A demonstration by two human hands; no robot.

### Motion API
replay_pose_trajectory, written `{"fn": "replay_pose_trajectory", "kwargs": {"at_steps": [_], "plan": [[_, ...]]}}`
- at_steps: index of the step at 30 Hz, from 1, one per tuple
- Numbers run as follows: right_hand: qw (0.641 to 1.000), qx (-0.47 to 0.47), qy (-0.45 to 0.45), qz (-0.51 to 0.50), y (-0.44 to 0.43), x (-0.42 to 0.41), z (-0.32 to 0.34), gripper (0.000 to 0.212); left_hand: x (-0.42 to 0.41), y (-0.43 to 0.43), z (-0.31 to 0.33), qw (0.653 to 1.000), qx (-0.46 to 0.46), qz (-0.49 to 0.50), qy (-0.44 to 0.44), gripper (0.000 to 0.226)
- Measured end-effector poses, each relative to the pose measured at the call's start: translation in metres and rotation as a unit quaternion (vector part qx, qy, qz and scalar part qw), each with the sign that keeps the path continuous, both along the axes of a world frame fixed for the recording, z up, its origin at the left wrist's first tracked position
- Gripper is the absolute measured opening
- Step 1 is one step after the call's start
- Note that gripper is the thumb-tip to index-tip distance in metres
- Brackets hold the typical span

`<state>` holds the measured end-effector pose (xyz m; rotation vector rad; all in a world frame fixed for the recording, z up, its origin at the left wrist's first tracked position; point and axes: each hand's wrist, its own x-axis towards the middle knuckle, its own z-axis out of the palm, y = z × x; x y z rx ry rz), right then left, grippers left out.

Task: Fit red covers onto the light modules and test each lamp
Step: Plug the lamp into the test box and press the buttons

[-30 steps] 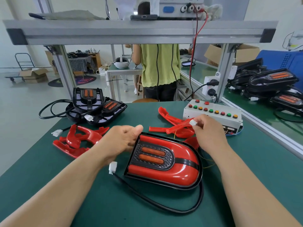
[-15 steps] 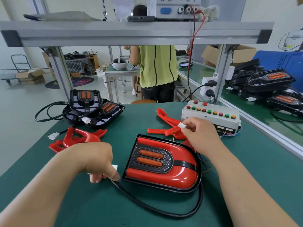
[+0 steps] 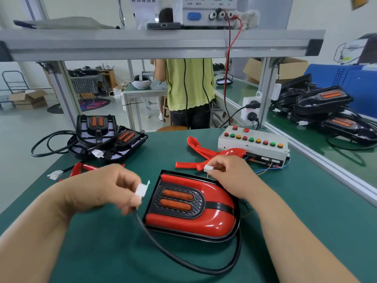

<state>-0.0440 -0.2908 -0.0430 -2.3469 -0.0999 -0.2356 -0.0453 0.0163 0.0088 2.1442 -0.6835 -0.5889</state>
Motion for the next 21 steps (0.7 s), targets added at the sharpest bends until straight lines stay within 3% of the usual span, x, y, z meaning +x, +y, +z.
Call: {"fn": "replay_pose_trajectory", "kwargs": {"at_steps": [2,4,7,11,14,17,19,21], "plan": [[1.000,0.004,0.003,0.001,0.001,0.000,0.000,0.009,-0.002,-0.009,0.000,0.992,-0.120,0.022,-0.034,0.020],[1.000,0.009,0.001,0.001,0.001,0.000,0.001,0.009,-0.004,-0.025,-0.002,0.963,-0.263,0.060,-0.009,0.012],[1.000,0.025,-0.012,-0.007,0.001,-0.001,0.002,0.009,0.001,-0.062,-0.006,0.889,-0.421,0.172,0.051,0.011],[0.998,0.062,-0.022,-0.005,-0.004,-0.001,0.007,0.014,0.015,-0.098,0.001,0.792,-0.539,0.262,0.118,0.020],[0.980,0.194,0.004,-0.044,-0.014,0.002,0.011,0.015,0.030,-0.105,0.004,0.745,-0.579,0.309,0.121,0.016],[0.927,0.351,-0.020,-0.128,-0.022,0.007,0.013,0.020,0.047,-0.096,-0.003,0.712,-0.580,0.382,0.104,0.018],[0.917,0.348,-0.080,-0.176,-0.026,0.008,0.013,0.024,0.059,-0.082,-0.012,0.697,-0.557,0.446,0.068,0.027],[0.922,0.311,-0.145,-0.178,-0.023,0.005,0.013,0.027,0.068,-0.067,-0.022,0.694,-0.517,0.501,0.017,0.015]]}}
